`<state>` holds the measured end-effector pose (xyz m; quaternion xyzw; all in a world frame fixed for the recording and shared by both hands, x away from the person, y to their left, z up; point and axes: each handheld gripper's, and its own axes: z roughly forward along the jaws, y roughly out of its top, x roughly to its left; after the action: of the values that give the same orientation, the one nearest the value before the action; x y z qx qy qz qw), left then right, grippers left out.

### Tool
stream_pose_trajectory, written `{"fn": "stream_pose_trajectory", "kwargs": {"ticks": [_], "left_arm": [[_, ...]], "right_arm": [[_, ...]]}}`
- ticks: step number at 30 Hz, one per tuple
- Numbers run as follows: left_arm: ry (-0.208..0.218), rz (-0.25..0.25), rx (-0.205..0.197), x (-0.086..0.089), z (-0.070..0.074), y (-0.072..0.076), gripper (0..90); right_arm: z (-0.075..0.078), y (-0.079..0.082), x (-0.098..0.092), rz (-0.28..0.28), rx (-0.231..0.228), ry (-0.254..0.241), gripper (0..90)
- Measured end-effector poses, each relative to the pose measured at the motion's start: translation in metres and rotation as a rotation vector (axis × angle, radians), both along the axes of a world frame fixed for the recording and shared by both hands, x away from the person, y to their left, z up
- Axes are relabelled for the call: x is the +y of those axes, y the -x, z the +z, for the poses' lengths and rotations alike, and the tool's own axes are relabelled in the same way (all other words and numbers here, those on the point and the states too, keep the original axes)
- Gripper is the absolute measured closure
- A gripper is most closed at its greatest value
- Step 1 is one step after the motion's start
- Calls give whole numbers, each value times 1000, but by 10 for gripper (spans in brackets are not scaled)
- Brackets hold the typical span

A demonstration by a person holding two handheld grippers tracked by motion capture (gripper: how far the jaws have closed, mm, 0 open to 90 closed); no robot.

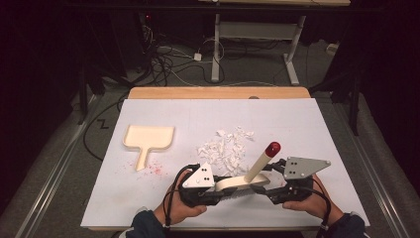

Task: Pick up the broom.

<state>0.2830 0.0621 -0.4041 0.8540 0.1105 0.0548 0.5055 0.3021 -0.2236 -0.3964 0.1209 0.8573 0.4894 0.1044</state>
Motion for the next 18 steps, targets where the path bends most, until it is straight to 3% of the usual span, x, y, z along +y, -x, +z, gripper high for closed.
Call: {"fn": "stream_pose_trajectory", "kwargs": {"ticks": [3, 5, 7, 11, 14, 18], "left_arm": [[5, -54, 4, -1, 1, 2, 651], [-3, -75, 3, -2, 0, 3, 650], [-8, -78, 9, -2, 0, 2, 650], [7, -75, 22, 1, -1, 0, 608], [15, -57, 17, 3, 1, -2, 522], [23, -2, -17, 12, 5, -2, 449]], "right_arm": [[-9, -3, 5, 84, 29, 34, 377], [-14, -3, 7, 125, 54, 25, 419], [-16, -1, 8, 161, 70, 27, 523], [-17, -1, 9, 207, 81, 27, 607], [-16, 1, 12, 209, 99, 19, 669], [-9, 10, 18, 159, 70, -9, 677]]}}
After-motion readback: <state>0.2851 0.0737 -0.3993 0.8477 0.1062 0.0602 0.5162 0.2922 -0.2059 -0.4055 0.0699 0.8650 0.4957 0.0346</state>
